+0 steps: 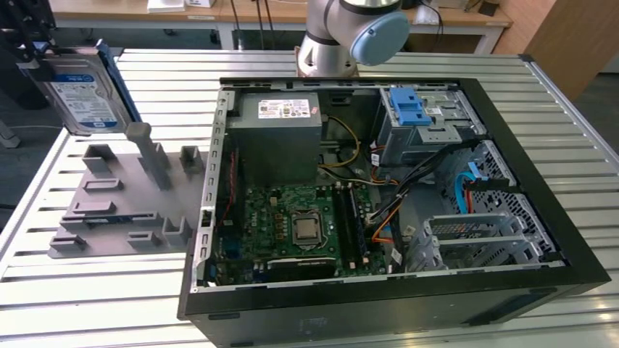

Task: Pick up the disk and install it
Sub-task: 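Pick up the disk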

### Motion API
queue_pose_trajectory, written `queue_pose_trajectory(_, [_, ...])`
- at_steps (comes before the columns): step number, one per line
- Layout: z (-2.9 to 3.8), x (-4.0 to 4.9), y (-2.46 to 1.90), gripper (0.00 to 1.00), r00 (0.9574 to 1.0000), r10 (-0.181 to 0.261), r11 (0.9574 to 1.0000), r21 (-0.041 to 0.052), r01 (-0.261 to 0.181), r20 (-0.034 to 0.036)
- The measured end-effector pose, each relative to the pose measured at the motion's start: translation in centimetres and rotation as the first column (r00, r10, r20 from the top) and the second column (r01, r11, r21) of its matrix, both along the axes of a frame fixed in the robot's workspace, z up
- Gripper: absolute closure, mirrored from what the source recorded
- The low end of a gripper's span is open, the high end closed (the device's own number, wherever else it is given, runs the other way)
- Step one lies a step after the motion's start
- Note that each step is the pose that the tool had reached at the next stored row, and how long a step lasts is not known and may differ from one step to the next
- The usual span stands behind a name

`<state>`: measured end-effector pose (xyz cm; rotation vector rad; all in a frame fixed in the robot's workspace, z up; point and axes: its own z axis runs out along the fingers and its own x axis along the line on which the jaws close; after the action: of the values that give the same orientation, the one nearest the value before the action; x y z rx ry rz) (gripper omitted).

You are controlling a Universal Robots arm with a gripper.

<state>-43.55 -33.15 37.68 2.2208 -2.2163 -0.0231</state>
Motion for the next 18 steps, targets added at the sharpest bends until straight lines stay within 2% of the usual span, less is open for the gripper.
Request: queue_pose_trajectory(18, [2.17,0.00,0.00,0.64,1.0000,0.000,1.0000,0.0000,0.000,-0.0001])
